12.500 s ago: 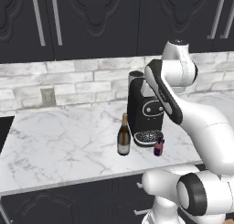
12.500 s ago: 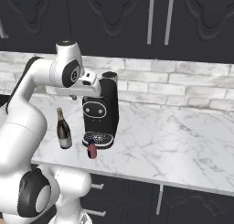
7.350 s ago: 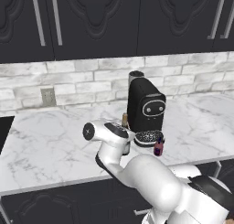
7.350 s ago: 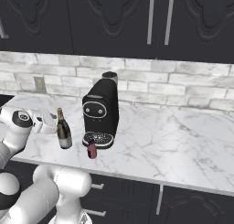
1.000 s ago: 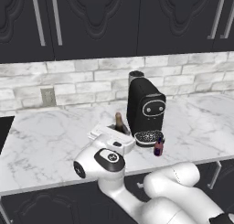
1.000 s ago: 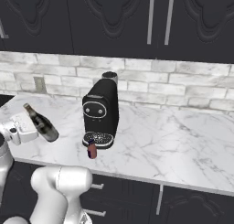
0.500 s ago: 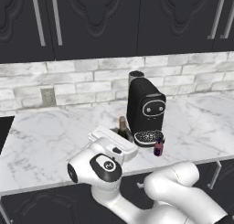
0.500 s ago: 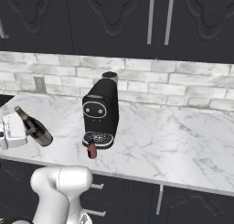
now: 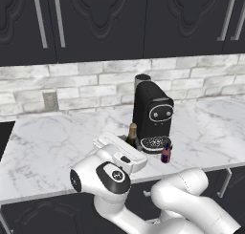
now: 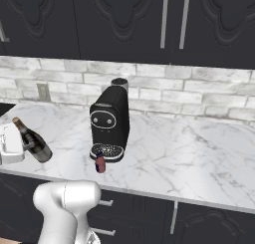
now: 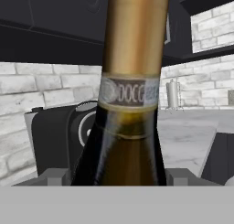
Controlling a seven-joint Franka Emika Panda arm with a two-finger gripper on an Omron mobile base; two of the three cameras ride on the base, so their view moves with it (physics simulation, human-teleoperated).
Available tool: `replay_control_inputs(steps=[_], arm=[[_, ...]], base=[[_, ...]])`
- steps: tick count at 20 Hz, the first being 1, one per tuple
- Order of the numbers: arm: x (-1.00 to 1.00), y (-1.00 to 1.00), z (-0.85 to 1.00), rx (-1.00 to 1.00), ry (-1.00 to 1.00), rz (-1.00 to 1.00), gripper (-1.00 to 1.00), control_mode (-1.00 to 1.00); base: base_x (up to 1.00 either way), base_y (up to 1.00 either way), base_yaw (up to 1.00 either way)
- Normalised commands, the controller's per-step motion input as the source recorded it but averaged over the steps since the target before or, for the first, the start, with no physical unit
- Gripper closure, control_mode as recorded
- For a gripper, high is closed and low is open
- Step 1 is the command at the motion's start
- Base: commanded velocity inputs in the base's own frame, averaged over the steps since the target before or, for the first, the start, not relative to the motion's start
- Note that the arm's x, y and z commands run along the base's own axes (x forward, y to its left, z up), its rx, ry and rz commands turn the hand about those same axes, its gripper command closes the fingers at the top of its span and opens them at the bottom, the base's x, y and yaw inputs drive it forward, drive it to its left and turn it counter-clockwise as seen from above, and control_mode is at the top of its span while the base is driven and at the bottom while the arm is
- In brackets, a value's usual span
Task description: There is a wine glass and glass cup on the dining counter. Place the wine bottle next to the wine glass and the juice bottle next to the glass cup.
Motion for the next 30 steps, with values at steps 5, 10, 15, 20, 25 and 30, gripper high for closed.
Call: replay_control_inputs(steps=[5, 10, 15, 20, 25, 30], arm=[[0.0, 0.0, 0.0, 0.0, 0.0, 0.0, 1.0, -1.0], [0.0, 0.0, 0.0, 0.0, 0.0, 0.0, 1.0, -1.0], [0.0, 0.0, 0.0, 0.0, 0.0, 0.0, 1.0, -1.0], [0.0, 0.0, 0.0, 0.0, 0.0, 0.0, 1.0, 1.0], [0.0, 0.0, 0.0, 0.0, 0.0, 0.0, 1.0, 1.0], [0.0, 0.0, 0.0, 0.0, 0.0, 0.0, 1.0, 1.0]], base=[[0.0, 0.0, 0.0], [0.0, 0.0, 0.0], [0.0, 0.0, 0.0], [-0.13, 0.0, 0.0], [-0.4, 0.03, 0.03], [-0.49, 0.07, 0.22]])
